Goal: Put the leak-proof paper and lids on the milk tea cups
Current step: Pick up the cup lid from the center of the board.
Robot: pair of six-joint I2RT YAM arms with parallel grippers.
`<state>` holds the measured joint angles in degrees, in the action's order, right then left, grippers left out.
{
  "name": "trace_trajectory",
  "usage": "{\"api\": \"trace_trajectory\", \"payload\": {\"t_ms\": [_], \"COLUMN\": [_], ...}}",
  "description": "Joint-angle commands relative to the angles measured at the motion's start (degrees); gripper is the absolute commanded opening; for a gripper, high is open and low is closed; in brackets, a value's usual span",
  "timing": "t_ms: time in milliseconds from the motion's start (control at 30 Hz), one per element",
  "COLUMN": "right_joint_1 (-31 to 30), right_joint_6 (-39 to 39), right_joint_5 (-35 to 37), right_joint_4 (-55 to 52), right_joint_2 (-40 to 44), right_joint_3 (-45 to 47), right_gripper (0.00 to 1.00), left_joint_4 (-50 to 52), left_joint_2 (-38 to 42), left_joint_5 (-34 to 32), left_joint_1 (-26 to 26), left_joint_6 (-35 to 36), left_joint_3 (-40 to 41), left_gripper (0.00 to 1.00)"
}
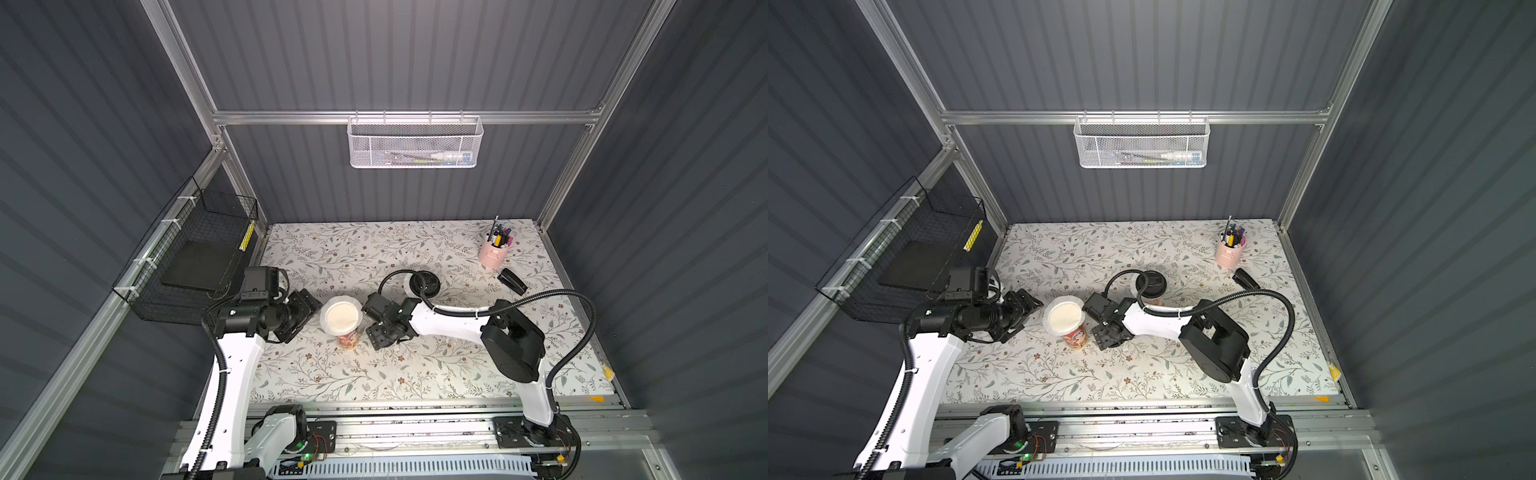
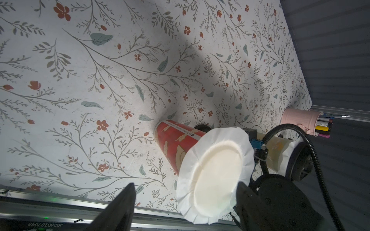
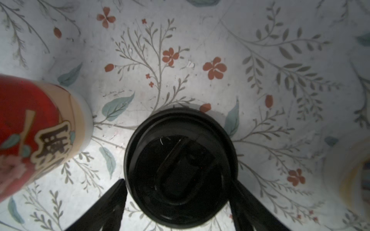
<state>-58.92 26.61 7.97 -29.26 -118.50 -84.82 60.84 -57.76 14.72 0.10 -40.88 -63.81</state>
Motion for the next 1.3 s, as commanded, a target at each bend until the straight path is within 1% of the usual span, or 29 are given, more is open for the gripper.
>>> {"api": "trace_trajectory", "payload": {"t_ms": [0,233,433,667,1067,1267], "right_joint_1": [0.2,0.2,0.3,0.3,0.3,-0.2], "right_joint_6": [0.6,0.8,1.4,1.1,0.7,1.6], "right_joint_5": [0.7,1.4,1.2,1.0,0.9,1.5], "right_joint_4": [-2.3,-3.7,-4.4,-4.8,-5.3,-8.1], "right_joint_2": [-1.2,-2.5,-3.7,-3.4,5.1,11.7], "right_joint_3": [-1.5,-2.9,-3.6,-3.4,0.1,3.4], "right_gripper": [0.81,0.79,0.79,0.74,0.7,0.7], "left_joint_4": [1.5,1.4,1.5,2.1,2.4,1.8], "left_joint_2": [0.1,-0.1,-0.1,0.1,0.6,-0.1], "left_joint_5": [-0.5,-0.4,-0.6,-1.0,-1.4,-1.0], "left_joint_1": [0.3,0.3,0.3,0.3,0.3,0.3], "left_joint_6": [1.0,1.0,1.1,1.2,1.1,0.0], "left_joint_3": [-1.5,-1.5,-1.6,-2.2,-2.2,-2.1], "left_gripper": [0.79,0.79,0.79,0.79,0.79,0.79]}}
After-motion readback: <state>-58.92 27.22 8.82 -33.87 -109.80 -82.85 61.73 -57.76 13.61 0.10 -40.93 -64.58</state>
